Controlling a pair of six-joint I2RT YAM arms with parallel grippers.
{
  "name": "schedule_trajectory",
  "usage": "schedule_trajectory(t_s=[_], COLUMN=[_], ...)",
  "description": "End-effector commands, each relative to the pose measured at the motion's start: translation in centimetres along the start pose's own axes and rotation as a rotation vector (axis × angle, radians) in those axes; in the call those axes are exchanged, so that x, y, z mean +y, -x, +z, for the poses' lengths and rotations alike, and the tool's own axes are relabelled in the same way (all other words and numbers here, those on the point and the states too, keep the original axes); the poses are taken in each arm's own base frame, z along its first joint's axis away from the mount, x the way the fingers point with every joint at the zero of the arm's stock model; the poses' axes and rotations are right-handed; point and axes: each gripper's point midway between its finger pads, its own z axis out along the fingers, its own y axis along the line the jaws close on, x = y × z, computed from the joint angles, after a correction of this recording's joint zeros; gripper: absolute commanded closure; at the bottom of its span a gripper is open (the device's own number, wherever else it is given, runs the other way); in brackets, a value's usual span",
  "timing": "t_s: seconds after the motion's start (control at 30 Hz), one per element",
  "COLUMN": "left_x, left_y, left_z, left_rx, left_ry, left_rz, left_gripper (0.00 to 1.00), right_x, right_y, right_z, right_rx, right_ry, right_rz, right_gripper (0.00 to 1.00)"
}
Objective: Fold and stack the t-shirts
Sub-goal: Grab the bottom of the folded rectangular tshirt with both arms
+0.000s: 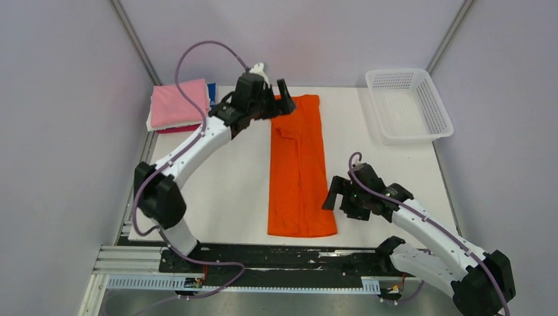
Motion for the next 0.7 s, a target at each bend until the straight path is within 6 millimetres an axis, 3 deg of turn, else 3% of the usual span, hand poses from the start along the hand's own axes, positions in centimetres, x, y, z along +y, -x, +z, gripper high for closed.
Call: schedule_trajectory(t_s=[0.0, 0.03, 0.07, 0.1, 0.13, 0.17, 0.2, 0.23, 0.27, 0.3, 0.43, 0.6, 0.67], left_x=[4.8, 5.9, 6.4, 7.5, 6.9, 8.4, 7.7, 8.7, 8.2, 9.1, 9.8, 10.2, 10.4], left_y=[-12.1, -15.4, -17.1, -20.2, -21.3, -24.2, -25.1, -27.4, -28.2, -29.8, -32.4, -34.2, -34.7], left_z=[-5.4, -7.4, -8.4, -10.5, -12.2, -13.4, -14.8, -15.9, -17.0, -17.8, -19.5, -19.7, -19.5], left_rx=[0.202, 0.263, 0.293, 0.354, 0.37, 0.43, 0.441, 0.497, 0.513, 0.549, 0.598, 0.647, 0.662], left_ry=[0.155, 0.168, 0.183, 0.194, 0.176, 0.204, 0.18, 0.191, 0.176, 0.193, 0.19, 0.176, 0.178], left_rz=[0.036, 0.033, 0.004, 0.003, -0.017, -0.023, -0.044, -0.055, -0.08, -0.086, -0.131, -0.143, -0.138], left_gripper=[0.0, 0.0, 0.0, 0.0, 0.0, 0.0, 0.0, 0.0, 0.01, 0.03, 0.11, 0.23, 0.26], right_x=[-2.5, -2.4, -2.3, -2.6, -3.0, -3.5, -4.0, -4.5, -4.8, -5.0, -5.0, -4.8, -4.8], right_y=[-2.5, -2.8, -3.0, -3.2, -3.3, -3.4, -3.6, -3.7, -3.9, -3.9, -4.3, -5.2, -5.6], right_z=[0.2, 0.3, 0.4, 0.5, 0.7, 1.0, 1.3, 1.5, 1.6, 1.8, 2.7, 3.7, 3.9], right_rx=[0.071, 0.087, 0.096, 0.099, 0.094, 0.089, 0.085, 0.081, 0.08, 0.079, 0.089, 0.137, 0.161], right_ry=[-0.074, -0.07, -0.07, -0.083, -0.105, -0.126, -0.147, -0.165, -0.176, -0.178, -0.15, -0.128, -0.128], right_rz=[0.093, 0.108, 0.125, 0.148, 0.172, 0.2, 0.217, 0.23, 0.238, 0.238, 0.214, 0.212, 0.21], right_gripper=[0.04, 0.05, 0.07, 0.11, 0.14, 0.16, 0.19, 0.21, 0.24, 0.25, 0.37, 0.54, 0.57])
